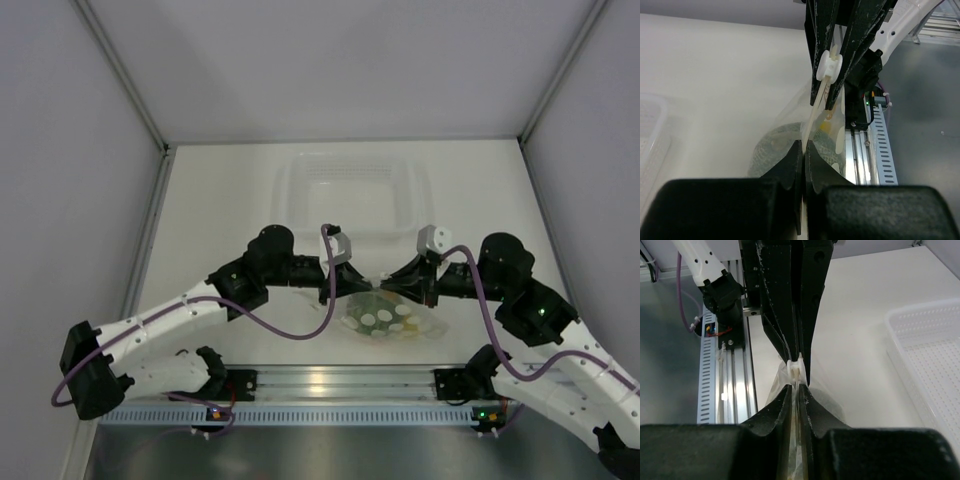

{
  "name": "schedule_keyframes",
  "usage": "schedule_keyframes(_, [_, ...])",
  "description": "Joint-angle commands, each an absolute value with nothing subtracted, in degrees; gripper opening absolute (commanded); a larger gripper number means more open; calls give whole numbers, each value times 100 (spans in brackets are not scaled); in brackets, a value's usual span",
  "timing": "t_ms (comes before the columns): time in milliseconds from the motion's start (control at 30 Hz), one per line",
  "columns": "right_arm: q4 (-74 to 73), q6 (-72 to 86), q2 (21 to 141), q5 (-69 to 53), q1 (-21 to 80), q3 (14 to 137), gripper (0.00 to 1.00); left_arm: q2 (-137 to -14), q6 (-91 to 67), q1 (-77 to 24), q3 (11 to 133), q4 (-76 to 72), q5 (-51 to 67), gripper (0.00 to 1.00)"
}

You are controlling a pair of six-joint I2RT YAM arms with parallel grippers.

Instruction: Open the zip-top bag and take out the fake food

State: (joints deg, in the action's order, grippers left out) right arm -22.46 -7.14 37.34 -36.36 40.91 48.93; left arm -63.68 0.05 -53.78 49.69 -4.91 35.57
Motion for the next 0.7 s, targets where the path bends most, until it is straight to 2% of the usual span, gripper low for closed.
schedule_keyframes(0, [-2452,-826,3805,-3771,4219,5194,12,-6030,141,-5379,4931,-861,3630,0])
schedule_keyframes(167, [-2470,-835,3815,-3762,4219,5194,10,-5898,167,-5379,4825,-861,3629,0])
schedule_keyframes(200, [-2400,-800,3797,-3762,4219,5168,0,-5889,158,-5379,4825,-861,3639,0])
schedule_keyframes(367, [-2232,-712,3700,-3815,4210,5115,0,-5968,70,-5379,4887,-844,3657,2])
schedule_keyframes(400, [-2311,-729,3700,-3693,4219,5133,0,-5976,70,-5379,4913,-818,3587,14])
schedule_keyframes(433, [-2372,-729,3709,-3613,4219,5150,0,-5959,70,-5379,4930,-748,3542,46])
schedule_keyframes(500, [-2452,-721,3726,-3420,4219,5203,0,-5907,88,-5379,4992,-712,3411,62])
schedule_keyframes(567, [-2487,-668,3779,-3314,4219,5203,0,-5871,62,-5379,5044,-712,3401,90])
schedule_keyframes(633, [-2514,-642,3849,-3278,4236,5186,0,-5853,27,-5379,5132,-712,3480,98])
schedule_keyframes(667, [-2514,-616,3867,-3252,4254,5177,0,-5888,18,-5379,5237,-721,3515,98])
